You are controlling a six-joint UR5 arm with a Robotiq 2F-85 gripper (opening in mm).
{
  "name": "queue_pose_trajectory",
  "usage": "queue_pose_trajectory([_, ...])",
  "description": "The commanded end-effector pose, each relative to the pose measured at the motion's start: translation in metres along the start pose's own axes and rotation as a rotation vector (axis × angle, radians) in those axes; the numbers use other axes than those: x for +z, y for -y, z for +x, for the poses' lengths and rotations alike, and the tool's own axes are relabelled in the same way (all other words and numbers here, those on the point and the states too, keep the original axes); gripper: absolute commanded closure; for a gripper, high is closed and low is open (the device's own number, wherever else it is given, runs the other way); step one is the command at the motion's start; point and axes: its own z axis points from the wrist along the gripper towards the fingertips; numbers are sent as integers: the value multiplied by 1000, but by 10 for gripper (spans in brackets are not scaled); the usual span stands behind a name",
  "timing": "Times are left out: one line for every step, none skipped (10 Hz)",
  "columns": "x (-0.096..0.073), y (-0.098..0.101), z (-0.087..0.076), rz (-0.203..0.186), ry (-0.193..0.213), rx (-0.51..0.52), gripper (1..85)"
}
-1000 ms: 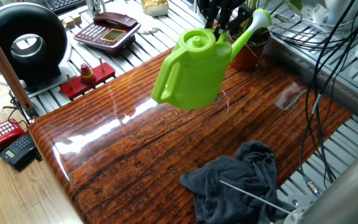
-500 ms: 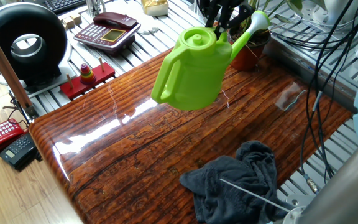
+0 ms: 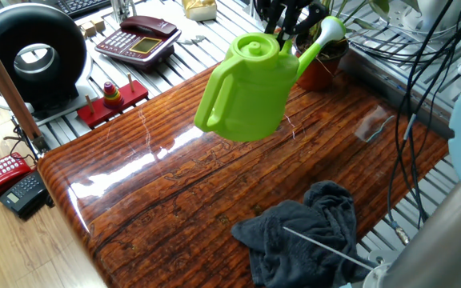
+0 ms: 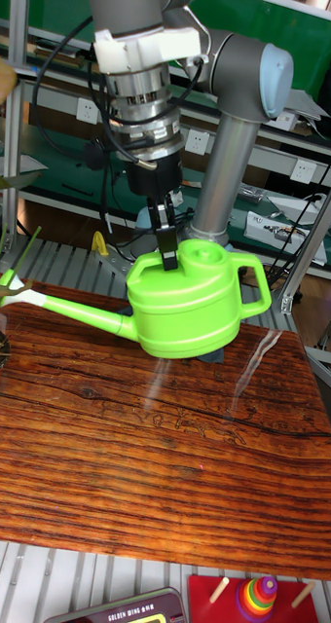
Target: Water the plant
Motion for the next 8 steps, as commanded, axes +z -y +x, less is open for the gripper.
queue_pose_trajectory([-7, -1, -8, 0, 50, -33, 847])
queue_pose_trajectory([-8, -1, -9, 0, 56, -34, 847])
queue_pose_trajectory([-8, -1, -9, 0, 59, -33, 847])
queue_pose_trajectory([-9, -1, -11, 1, 64, -32, 847])
queue_pose_trajectory([-9, 0, -12, 3, 72, -30, 847])
queue_pose_trajectory([-10, 1, -14, 6, 82, -35, 847])
queue_pose_trajectory([-11, 1, -16, 8, 96, -39, 847])
queue_pose_trajectory([-13, 2, -19, 10, 112, -39, 847])
